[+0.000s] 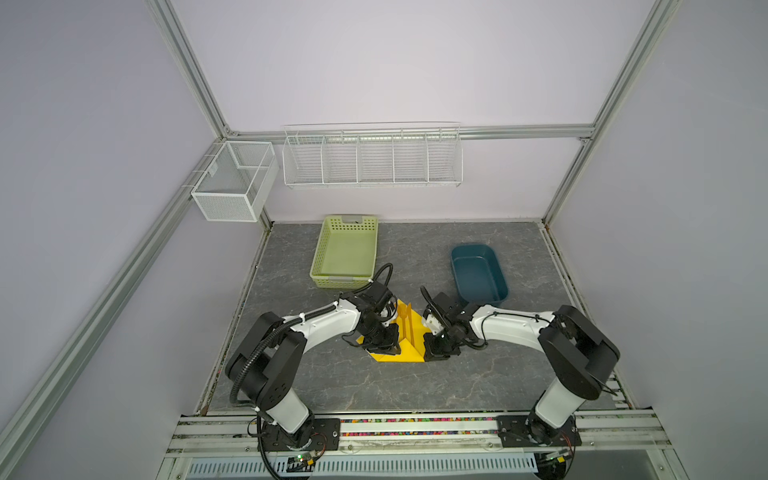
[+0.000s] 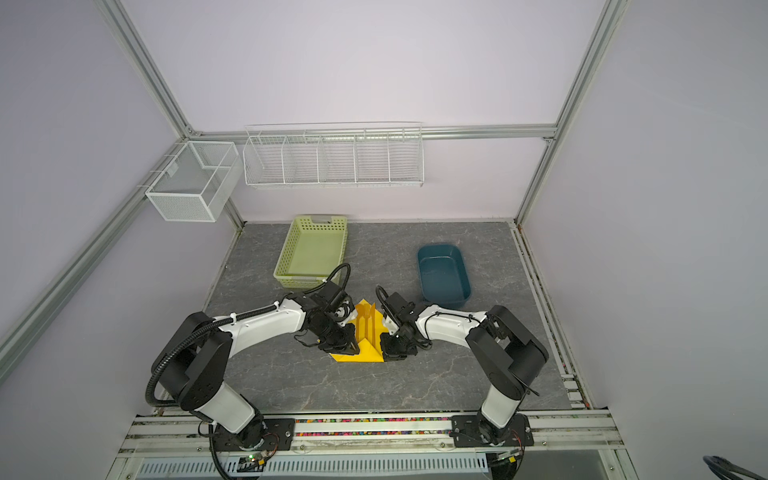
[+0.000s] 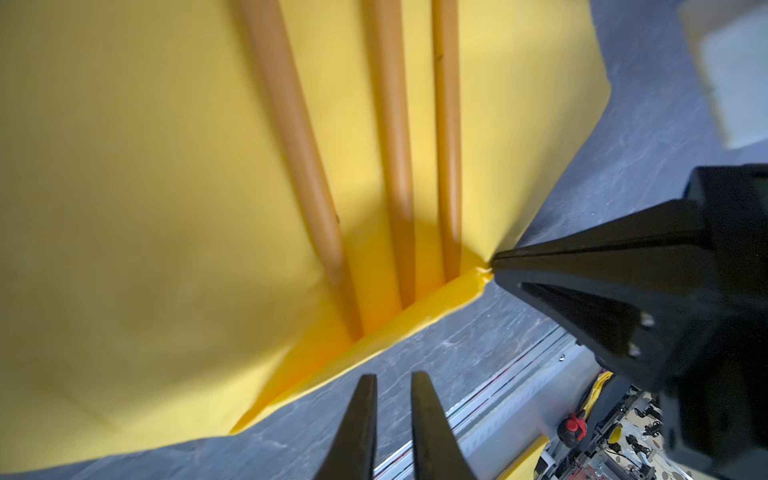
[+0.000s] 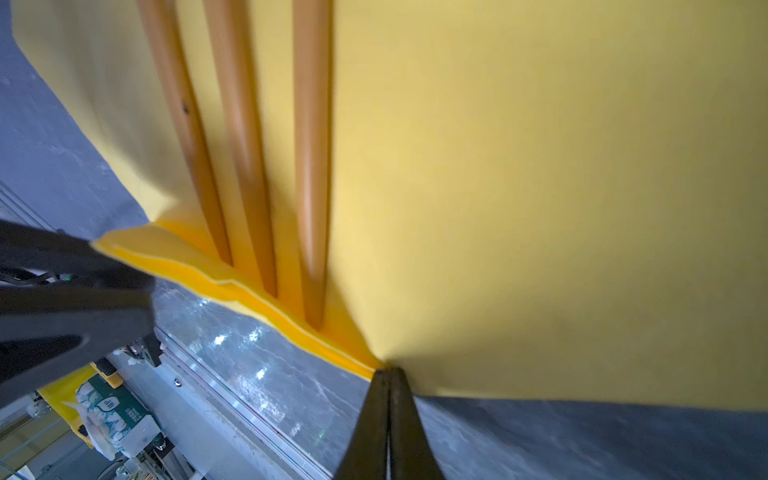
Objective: Place the utensils on the paper napkin and roll it up
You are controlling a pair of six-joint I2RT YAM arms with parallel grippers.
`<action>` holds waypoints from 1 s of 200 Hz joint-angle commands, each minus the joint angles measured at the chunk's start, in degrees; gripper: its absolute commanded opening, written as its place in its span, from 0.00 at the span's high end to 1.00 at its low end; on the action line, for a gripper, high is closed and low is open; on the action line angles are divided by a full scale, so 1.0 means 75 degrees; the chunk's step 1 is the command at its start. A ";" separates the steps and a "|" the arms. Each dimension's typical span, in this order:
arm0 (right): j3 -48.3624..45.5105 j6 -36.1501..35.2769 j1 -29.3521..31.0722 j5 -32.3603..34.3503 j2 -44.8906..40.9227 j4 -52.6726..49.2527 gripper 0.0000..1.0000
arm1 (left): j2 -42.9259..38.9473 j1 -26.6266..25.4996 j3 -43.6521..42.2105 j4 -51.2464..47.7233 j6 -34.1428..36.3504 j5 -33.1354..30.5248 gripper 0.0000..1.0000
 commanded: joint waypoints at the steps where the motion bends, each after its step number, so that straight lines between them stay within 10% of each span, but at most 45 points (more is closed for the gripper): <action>1: -0.0035 0.0210 0.0048 0.0036 0.0138 0.0004 0.92 | 0.0268 -0.0149 0.0328 0.0276 -0.0223 0.0220 0.83; 200: 0.0177 0.0259 -0.1514 0.0804 -0.0419 -0.0453 0.41 | 0.0897 -0.0170 0.0215 0.0523 -0.0420 -0.0259 0.87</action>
